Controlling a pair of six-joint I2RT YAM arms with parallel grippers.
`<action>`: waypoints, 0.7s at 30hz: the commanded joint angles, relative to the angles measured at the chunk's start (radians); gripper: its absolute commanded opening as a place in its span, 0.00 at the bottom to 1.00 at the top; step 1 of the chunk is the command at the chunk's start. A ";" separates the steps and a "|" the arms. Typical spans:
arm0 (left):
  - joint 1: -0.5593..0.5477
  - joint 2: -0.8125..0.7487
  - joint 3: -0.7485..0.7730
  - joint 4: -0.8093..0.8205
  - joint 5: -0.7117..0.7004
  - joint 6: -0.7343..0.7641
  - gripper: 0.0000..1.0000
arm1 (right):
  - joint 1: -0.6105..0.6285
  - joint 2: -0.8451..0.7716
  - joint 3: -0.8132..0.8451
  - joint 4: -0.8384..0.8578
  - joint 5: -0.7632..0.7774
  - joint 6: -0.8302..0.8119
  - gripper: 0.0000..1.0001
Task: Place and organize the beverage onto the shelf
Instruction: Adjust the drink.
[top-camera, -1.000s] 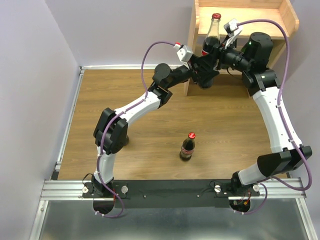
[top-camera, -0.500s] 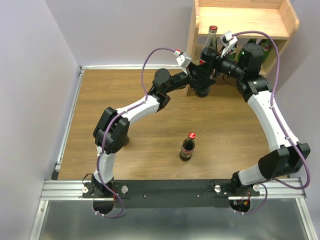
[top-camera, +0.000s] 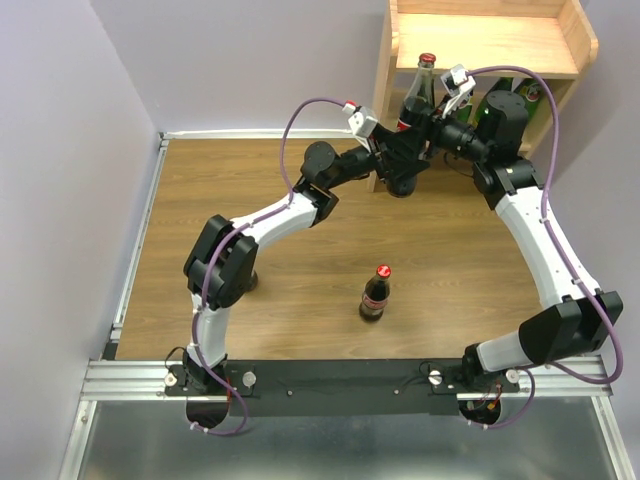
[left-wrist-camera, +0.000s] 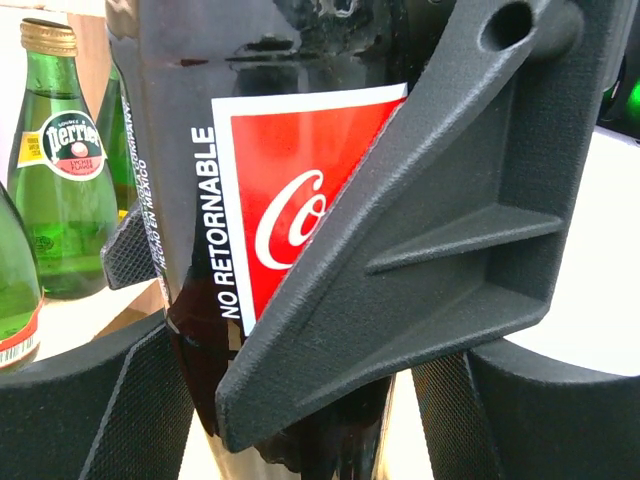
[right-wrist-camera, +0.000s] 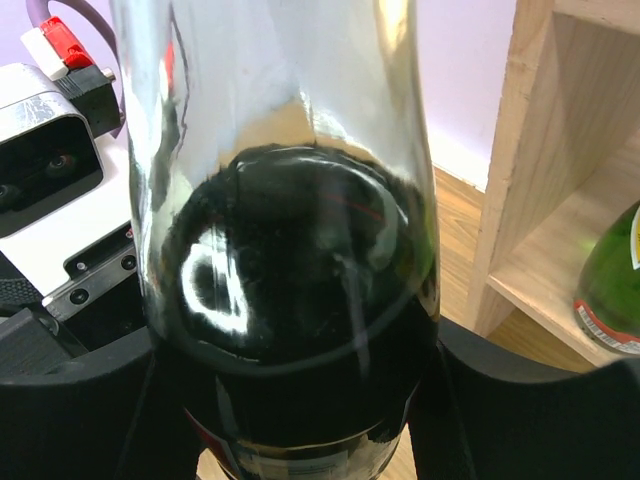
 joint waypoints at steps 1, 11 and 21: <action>-0.024 -0.107 0.003 0.158 0.099 -0.005 0.81 | -0.001 -0.024 0.012 0.121 0.038 -0.002 0.01; -0.022 -0.127 -0.040 0.120 0.135 0.033 0.95 | -0.001 -0.031 0.022 0.124 0.041 0.007 0.01; -0.022 -0.120 -0.056 0.033 0.110 0.097 0.95 | -0.003 -0.035 -0.004 0.144 0.037 0.015 0.01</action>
